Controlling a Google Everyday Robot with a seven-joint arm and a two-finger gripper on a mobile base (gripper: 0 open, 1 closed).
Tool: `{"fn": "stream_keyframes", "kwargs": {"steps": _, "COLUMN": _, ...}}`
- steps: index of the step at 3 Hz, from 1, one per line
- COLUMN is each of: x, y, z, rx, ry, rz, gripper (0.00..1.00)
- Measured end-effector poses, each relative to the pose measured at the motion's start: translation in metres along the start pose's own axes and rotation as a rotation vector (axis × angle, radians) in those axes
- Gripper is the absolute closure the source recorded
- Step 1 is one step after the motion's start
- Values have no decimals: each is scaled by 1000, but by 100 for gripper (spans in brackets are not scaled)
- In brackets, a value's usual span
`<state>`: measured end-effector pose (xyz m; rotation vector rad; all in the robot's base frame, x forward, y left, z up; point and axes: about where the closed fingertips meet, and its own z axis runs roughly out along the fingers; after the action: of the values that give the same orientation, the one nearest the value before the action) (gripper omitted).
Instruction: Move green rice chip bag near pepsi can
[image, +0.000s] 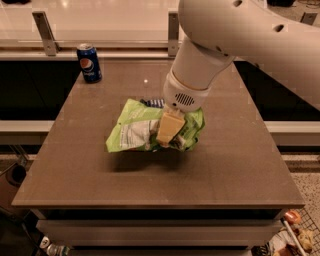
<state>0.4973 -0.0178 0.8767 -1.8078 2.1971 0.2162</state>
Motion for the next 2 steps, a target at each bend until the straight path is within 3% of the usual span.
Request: {"fn": "stream_keyframes", "kwargs": {"steps": 2, "x": 3, "y": -69, "z": -41, "rx": 154, "ry": -72, "rz": -37, "gripper": 100}}
